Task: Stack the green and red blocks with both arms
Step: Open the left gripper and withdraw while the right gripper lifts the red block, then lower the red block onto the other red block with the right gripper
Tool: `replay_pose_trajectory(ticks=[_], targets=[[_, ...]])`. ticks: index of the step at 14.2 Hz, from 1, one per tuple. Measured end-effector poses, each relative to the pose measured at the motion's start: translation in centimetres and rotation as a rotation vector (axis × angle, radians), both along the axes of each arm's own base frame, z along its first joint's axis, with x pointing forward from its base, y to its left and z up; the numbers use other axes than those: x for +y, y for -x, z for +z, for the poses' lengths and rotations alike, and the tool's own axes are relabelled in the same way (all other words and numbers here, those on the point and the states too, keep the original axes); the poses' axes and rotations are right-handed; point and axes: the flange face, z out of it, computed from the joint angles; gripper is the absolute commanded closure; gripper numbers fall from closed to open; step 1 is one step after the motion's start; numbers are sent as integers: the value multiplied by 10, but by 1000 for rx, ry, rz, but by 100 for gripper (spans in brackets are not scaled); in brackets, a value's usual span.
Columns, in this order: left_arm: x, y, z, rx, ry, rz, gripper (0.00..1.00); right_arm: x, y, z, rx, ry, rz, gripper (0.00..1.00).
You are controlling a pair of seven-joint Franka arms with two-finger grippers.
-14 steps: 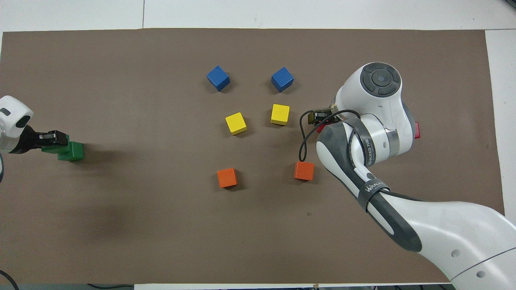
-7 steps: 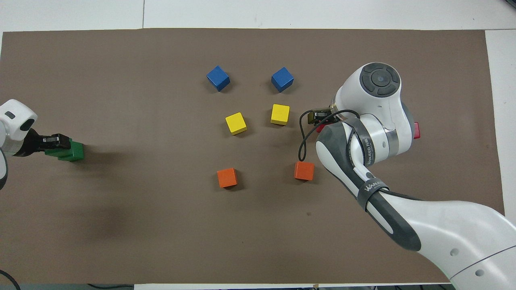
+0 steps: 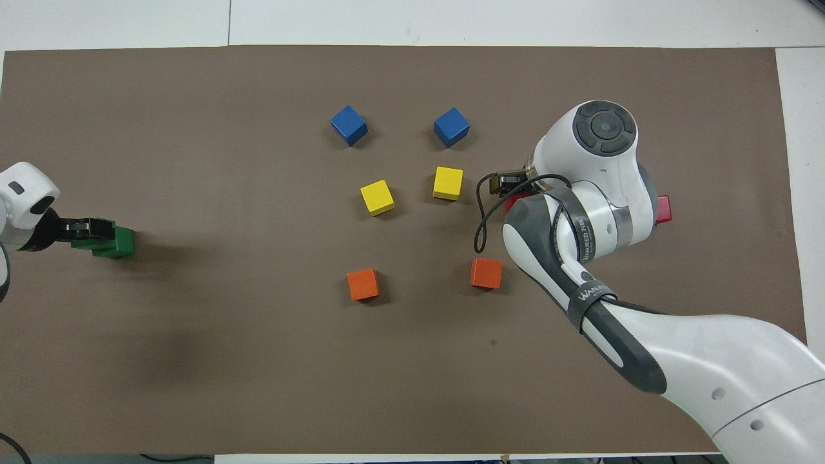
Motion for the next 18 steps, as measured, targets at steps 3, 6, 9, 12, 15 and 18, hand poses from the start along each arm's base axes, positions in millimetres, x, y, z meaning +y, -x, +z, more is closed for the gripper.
replay_pose_trajectory(ticks=[3, 6, 9, 12, 15, 18], targets=[[1, 1, 0, 4, 1, -3, 0, 1, -3, -5, -9, -4, 0, 0], [1, -3, 14, 16, 3, -17, 0, 1, -5, -12, -21, -9, -1, 0], [0, -17, 60, -5, -3, -44, 0, 2, -6, -23, -16, -9, -1, 12], [-3, -25, 104, -42, -12, -53, 0, -1, -7, -25, -14, -9, -5, 99], [-19, -23, 146, -65, -17, -71, 0, -1, -6, -24, -5, -6, -10, 100], [-39, -10, 199, -39, -9, -38, 0, -11, -7, 15, 52, 18, -25, 100]])
